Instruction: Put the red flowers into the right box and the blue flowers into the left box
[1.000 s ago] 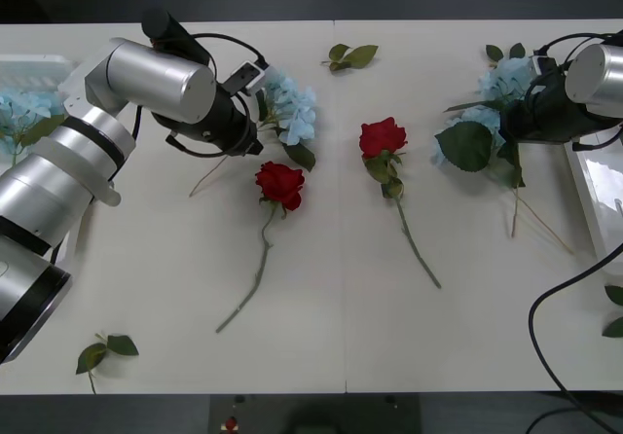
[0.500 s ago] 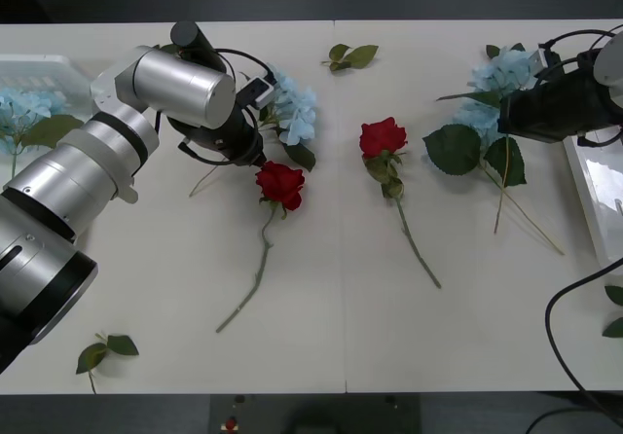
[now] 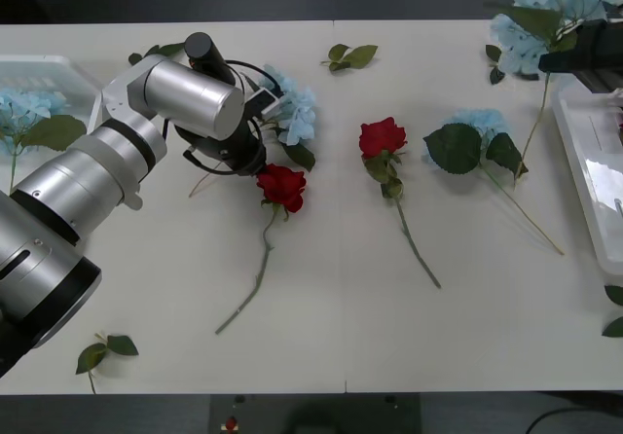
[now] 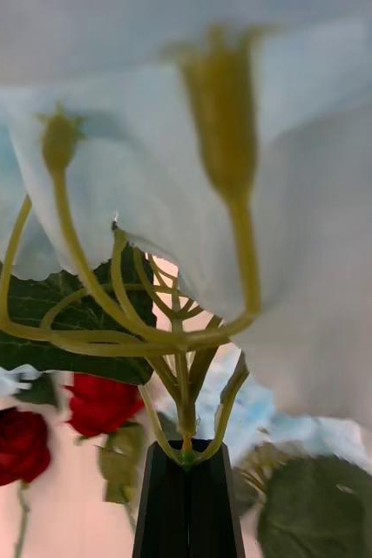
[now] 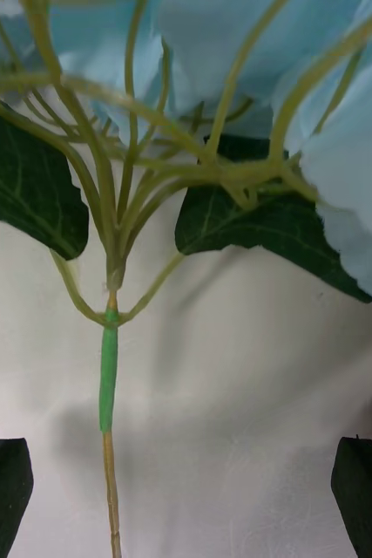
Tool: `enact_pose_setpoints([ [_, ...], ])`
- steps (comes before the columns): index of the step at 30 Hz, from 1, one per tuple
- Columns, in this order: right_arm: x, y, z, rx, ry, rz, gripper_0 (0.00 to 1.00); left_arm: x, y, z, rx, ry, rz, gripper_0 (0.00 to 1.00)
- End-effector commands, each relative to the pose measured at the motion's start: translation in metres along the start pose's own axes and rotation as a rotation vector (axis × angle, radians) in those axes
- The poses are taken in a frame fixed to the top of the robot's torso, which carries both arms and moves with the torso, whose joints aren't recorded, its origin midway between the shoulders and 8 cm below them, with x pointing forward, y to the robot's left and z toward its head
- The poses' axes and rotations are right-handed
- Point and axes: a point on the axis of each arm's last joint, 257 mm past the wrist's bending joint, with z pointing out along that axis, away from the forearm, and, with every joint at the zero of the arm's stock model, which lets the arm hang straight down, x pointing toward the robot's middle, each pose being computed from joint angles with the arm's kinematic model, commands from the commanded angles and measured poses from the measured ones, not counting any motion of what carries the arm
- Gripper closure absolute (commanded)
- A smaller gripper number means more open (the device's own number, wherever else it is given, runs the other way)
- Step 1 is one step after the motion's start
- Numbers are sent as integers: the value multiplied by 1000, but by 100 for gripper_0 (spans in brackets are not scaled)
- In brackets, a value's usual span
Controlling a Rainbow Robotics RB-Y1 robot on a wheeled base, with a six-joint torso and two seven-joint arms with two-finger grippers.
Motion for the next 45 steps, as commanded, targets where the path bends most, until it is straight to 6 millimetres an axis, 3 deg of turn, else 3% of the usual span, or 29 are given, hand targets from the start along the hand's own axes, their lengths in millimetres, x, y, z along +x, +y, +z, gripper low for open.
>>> enact_pose_setpoints([
  [1, -16, 30, -15, -145, -86, -94, 100, -22, 8, -11, -17, -31, -26, 0],
  [9, 10, 114, -16, -480, -80, -217, 100, -22, 2, -8, -15, -27, -34, 3],
  [10, 19, 129, -12, -529, -69, -241, 100, -22, 1, -8, -12, -26, -35, 27],
  [11, 27, 144, -10, -577, -67, -265, 100, -22, 2, -8, -15, -26, -36, 57],
  [13, 39, 164, -5, -640, -63, -292, 100, -23, 0, -8, -12, -27, -38, 100],
  [19, 71, 220, 12, -769, -123, -348, 100, -21, -1, -6, -10, -22, -42, 100],
  [27, 88, 277, 34, -886, -241, -247, 100, -29, 6, -12, -17, -37, -45, 100],
  [32, 91, 301, 53, -919, -286, -186, 100, -45, 39, -36, -38, -103, -52, 100],
  [39, 96, 318, 71, -920, -322, -194, 100, -57, 97, -88, -30, -208, -147, 100],
  [45, 98, 333, 76, -945, -332, -176, 100, -42, 141, -128, 20, -262, -260, 100],
])
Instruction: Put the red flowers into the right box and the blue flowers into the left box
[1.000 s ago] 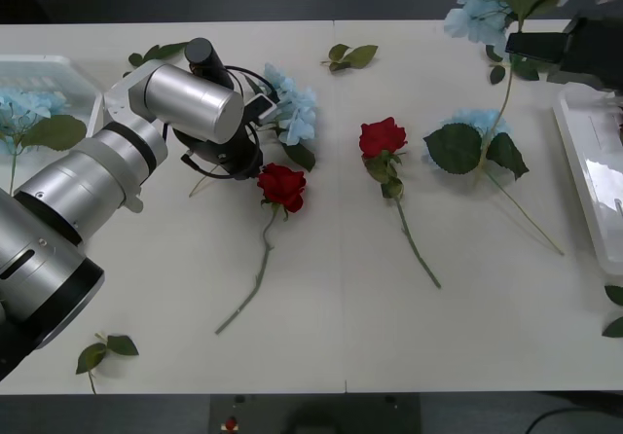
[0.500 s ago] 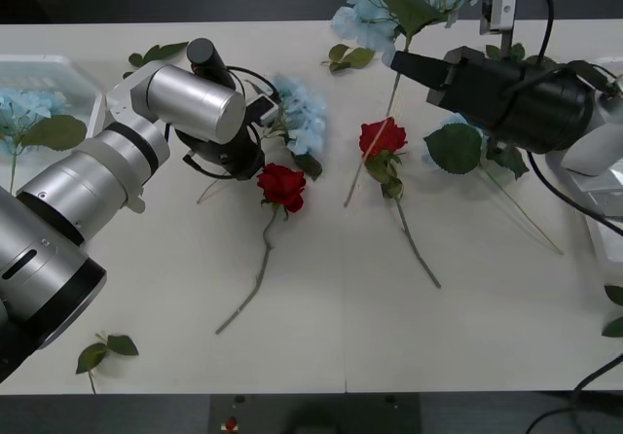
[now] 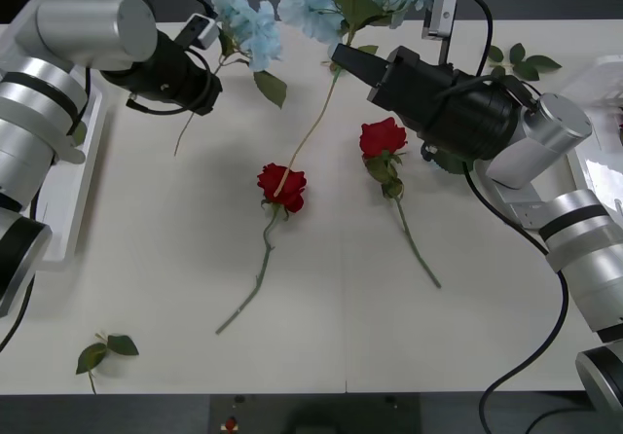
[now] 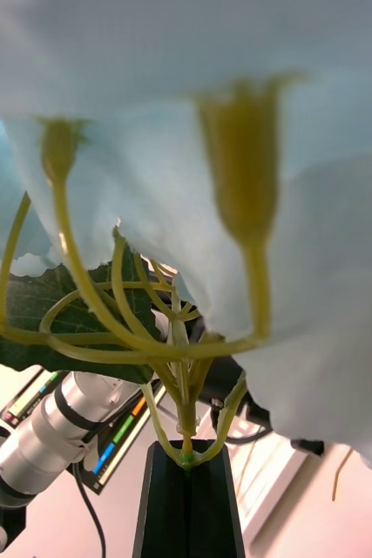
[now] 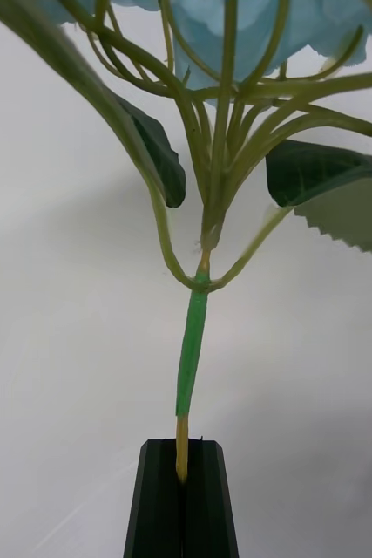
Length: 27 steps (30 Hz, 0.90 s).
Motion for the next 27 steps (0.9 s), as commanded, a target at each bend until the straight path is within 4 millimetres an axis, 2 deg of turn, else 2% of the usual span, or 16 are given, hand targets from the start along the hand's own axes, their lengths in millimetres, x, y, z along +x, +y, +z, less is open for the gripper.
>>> enact_pose_setpoints([
  [1, -7, 15, 17, -36, -1, -59, 100, -34, 39, -50, -17, -69, 16, 100],
  [7, -5, 21, 27, -58, -13, -55, 100, -22, 97, -101, -34, -83, -44, 100],
  [9, -4, 25, 32, -72, -18, -51, 100, -17, 127, -126, -72, -91, -60, 100],
  [10, -2, 26, 33, -74, -20, -49, 100, -14, 134, -131, -83, -89, -61, 100],
  [14, 1, 30, 39, -89, -29, -40, 100, 12, 186, -181, -156, -63, -112, 100],
  [18, 7, 34, 42, -101, -16, -45, 100, 44, 226, -214, -218, -49, -170, 100],
  [22, 18, 39, 45, -116, 17, -48, 100, 75, 255, -234, -263, -46, -179, 100],
  [27, 24, 48, 53, -138, 22, -52, 100, 127, 274, -239, -280, -14, -241, 100],
])
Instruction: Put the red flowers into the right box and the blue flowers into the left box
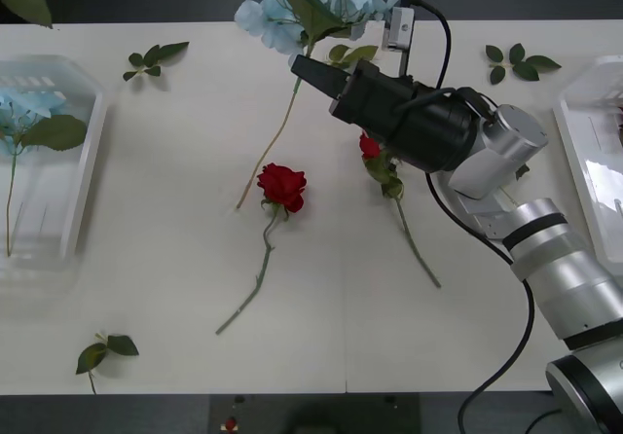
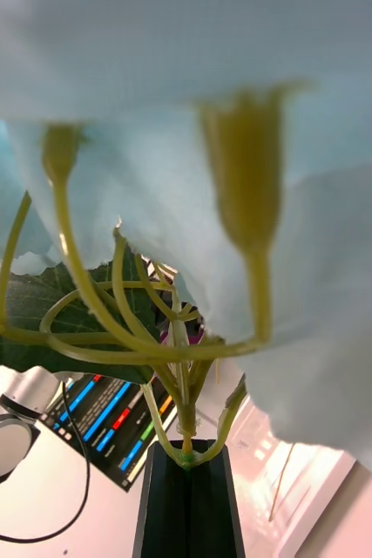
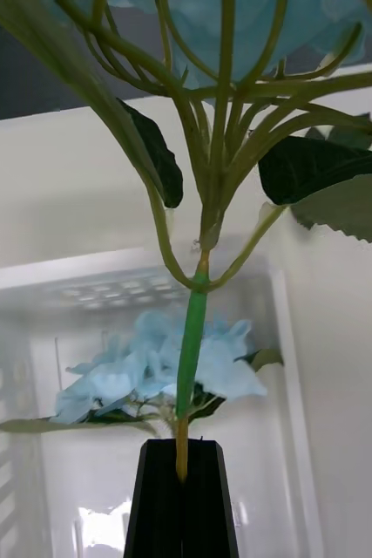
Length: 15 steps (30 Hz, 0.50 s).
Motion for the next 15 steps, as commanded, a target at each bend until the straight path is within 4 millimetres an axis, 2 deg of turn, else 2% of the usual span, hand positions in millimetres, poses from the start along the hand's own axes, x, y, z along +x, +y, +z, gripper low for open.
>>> enact_pose_setpoints([
  [1, -8, 33, 24, -83, 16, -91, 100, 39, 36, -12, -58, 52, 29, 100],
  [4, -2, 37, 31, -93, 25, -90, 100, 68, 51, -11, -88, 113, 40, 100],
  [9, 9, 42, 45, -107, 61, -94, 100, 104, 65, -6, -123, 186, 27, 100],
  [15, 20, 50, 62, -121, 93, -96, 100, 129, 56, 13, -124, 240, -14, 100],
])
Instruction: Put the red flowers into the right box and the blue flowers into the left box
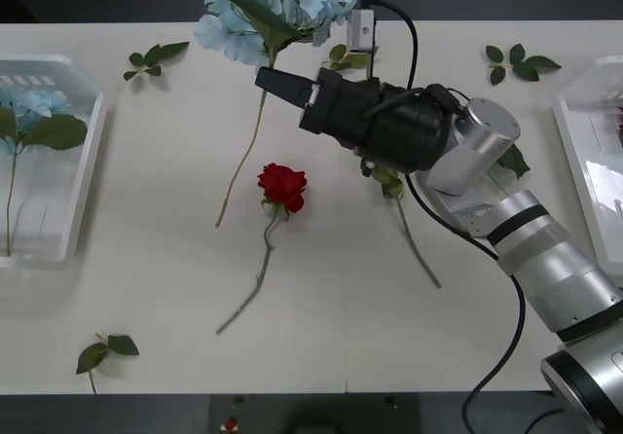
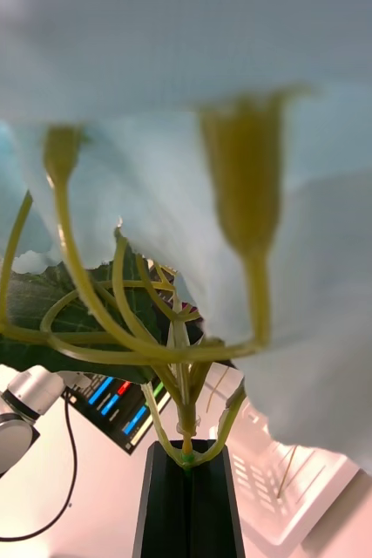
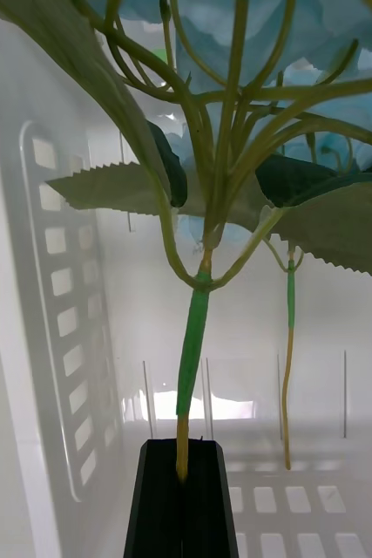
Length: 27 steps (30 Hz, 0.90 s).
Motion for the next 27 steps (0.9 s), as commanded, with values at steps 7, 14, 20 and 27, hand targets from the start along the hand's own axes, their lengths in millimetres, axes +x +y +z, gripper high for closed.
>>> enact_pose_setpoints([
  [7, -4, 38, 44, -89, 13, -61, 100, 2, 2, 25, -83, -3, -17, 100],
  [14, -4, 38, 49, -85, 0, -54, 100, 5, 2, 33, -95, -12, -24, 91],
  [20, -4, 39, 55, -86, -14, -43, 100, -2, -2, 29, -78, -33, -19, 0],
  [27, -6, 38, 59, -76, -30, -43, 100, -30, -29, -1, 18, -88, 13, 0],
])
